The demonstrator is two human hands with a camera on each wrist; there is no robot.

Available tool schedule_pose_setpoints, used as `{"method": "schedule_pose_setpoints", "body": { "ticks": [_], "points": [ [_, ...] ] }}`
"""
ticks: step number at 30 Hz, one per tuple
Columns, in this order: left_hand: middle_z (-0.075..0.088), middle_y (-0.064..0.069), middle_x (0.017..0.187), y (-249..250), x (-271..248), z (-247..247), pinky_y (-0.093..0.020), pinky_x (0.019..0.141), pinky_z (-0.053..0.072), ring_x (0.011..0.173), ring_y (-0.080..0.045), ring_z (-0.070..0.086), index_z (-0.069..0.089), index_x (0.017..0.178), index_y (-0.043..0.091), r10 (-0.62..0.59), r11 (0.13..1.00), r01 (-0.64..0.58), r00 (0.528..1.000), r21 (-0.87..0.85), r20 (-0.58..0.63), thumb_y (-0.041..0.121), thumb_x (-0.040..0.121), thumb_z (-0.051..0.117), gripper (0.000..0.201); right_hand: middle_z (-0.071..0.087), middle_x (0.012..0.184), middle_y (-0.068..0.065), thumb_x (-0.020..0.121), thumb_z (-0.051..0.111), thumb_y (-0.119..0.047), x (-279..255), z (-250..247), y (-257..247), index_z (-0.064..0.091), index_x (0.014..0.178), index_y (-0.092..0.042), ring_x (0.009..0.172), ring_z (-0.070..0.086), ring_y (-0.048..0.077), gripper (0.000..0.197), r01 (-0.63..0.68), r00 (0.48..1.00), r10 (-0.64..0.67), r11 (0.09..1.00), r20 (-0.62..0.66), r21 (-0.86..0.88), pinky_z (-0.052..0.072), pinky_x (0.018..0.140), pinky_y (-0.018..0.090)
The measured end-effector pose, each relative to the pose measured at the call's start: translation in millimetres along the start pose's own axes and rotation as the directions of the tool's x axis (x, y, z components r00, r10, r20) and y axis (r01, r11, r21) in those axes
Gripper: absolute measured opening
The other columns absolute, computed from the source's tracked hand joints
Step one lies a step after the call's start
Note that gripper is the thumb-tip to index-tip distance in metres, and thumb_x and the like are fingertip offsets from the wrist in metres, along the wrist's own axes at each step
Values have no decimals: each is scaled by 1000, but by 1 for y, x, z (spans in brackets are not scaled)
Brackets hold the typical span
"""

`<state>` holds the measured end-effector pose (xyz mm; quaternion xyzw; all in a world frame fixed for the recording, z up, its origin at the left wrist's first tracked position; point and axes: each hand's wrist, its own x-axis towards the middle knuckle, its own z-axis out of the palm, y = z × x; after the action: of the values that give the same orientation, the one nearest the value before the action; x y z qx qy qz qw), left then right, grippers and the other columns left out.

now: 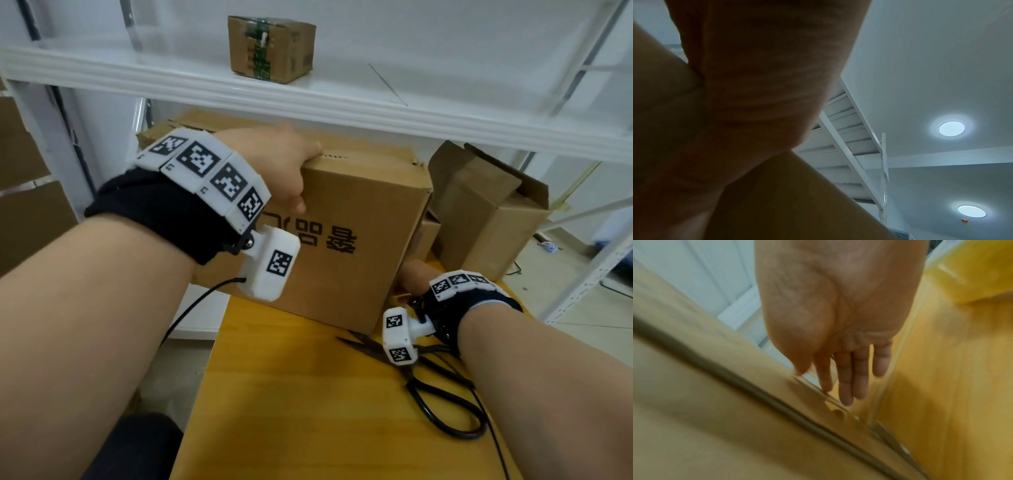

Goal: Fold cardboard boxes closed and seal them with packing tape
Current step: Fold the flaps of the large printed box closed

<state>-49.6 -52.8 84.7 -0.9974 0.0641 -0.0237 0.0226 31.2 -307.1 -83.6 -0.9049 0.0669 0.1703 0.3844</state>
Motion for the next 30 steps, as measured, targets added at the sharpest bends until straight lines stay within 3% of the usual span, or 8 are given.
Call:
{"method": "schedule_pose_setpoints", "body": {
  "ticks": [7,12,16,18,21,23,28,30],
  "points": [
    [37,-7,150,4,4,-3,-40,105,36,131,-30,42,20,156,23,-5,999,5,1000,-54,11,55,84,67,92,71,89,7,88,73,-13,-35,-13,-12,70,84,-13,82,68,21,5,17,989,18,973,147,-228,59,81,33],
    [37,-8,151,6,4,-1,-39,105,36,133,-31,40,19,156,23,-31,996,32,999,-83,5,53,84,68,92,76,102,17,79,78,-27,-55,-19,2,77,86,-10,86,70,24,19,2,987,53,938,148,-348,56,86,37],
    [35,-9,153,10,3,-1,-40,106,34,135,-32,39,19,157,22,-52,995,52,999,-81,1,50,86,68,91,71,100,-5,83,81,-33,-81,-11,11,74,111,-19,107,65,21,32,80,950,95,845,296,-528,53,100,40],
    [36,-9,153,10,3,-2,-40,106,35,135,-32,40,20,156,22,-59,994,59,998,-89,2,51,85,69,91,67,108,-3,84,81,-29,-90,2,13,67,121,-19,106,63,20,41,118,940,104,793,324,-597,54,91,34],
    [44,-11,147,11,4,-3,-42,104,37,130,-33,44,28,153,17,-76,993,75,997,-87,-8,53,86,66,84,59,108,-2,93,66,-10,-102,18,11,61,129,-17,94,56,17,37,214,940,91,592,328,-777,43,58,18],
    [52,-11,137,13,4,-4,-40,97,41,122,-33,50,38,147,15,-82,995,81,996,-66,-19,55,87,63,77,55,109,-1,97,57,-3,-106,22,7,60,133,-10,90,53,16,36,261,915,140,511,379,-819,37,54,16],
    [56,-8,132,27,-2,-6,-34,84,38,117,-30,53,43,144,17,-88,996,87,996,-35,-30,60,89,58,72,56,89,-1,98,56,0,-109,26,2,62,119,-7,65,47,6,23,349,867,151,495,475,-795,39,52,14],
    [54,-6,137,36,-4,-8,-36,88,38,122,-29,51,44,145,19,-76,996,74,996,-47,-40,60,90,56,70,63,91,-4,93,69,-10,-106,20,10,68,114,-13,72,56,7,21,321,883,76,625,464,-712,46,58,17]
  ]
}}
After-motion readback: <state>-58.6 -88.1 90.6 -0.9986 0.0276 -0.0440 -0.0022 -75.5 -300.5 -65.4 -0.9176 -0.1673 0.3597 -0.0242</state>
